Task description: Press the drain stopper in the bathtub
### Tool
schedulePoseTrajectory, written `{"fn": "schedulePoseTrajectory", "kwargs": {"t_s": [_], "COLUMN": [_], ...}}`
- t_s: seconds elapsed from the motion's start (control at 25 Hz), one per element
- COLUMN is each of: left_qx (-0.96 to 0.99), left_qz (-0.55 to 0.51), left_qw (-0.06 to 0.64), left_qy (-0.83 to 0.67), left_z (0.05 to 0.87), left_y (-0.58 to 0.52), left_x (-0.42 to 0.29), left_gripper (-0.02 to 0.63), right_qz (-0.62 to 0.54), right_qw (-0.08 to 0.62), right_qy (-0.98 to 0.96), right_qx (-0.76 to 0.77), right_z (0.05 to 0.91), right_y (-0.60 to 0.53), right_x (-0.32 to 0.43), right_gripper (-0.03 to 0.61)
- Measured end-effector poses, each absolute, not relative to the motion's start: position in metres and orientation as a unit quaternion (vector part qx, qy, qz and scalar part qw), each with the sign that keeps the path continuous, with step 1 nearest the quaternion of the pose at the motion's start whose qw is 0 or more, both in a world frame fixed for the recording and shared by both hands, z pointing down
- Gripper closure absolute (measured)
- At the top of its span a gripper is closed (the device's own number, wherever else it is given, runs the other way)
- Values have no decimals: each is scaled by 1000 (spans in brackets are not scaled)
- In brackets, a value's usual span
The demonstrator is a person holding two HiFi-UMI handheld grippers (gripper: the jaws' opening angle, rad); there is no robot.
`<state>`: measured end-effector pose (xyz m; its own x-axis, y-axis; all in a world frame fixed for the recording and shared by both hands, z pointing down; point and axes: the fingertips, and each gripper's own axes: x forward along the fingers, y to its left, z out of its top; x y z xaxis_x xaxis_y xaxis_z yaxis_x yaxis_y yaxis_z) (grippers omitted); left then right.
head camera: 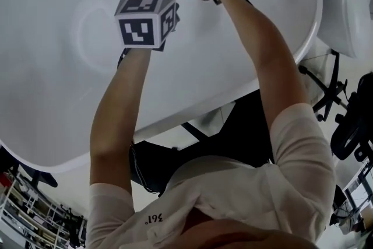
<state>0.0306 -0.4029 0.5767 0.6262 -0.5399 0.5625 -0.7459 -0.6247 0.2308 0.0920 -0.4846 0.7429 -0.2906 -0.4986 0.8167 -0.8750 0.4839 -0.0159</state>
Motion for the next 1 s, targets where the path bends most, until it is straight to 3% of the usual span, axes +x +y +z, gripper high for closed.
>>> {"fn": "schedulePoseTrajectory", "kwargs": {"t_s": [0.44,0.72,1.0], "left_qx": [866,867,861], "left_qz": [253,254,250], "left_qw": [257,268,284], "left_qy": [-347,-334,-340], "left_z": [625,644,648], "left_y": [-394,-388,-386], "left_x": [44,48,42], "left_gripper": [606,606,606], "right_qz": [373,374,380], "right_qw": [483,538,550], "right_qy": [-682,-644,-642], "right_qx": [402,394,375], "right_z": [883,921,930], "right_y": [-423,-404,-393], "right_x": [150,171,165], "right_gripper": [565,565,563]}}
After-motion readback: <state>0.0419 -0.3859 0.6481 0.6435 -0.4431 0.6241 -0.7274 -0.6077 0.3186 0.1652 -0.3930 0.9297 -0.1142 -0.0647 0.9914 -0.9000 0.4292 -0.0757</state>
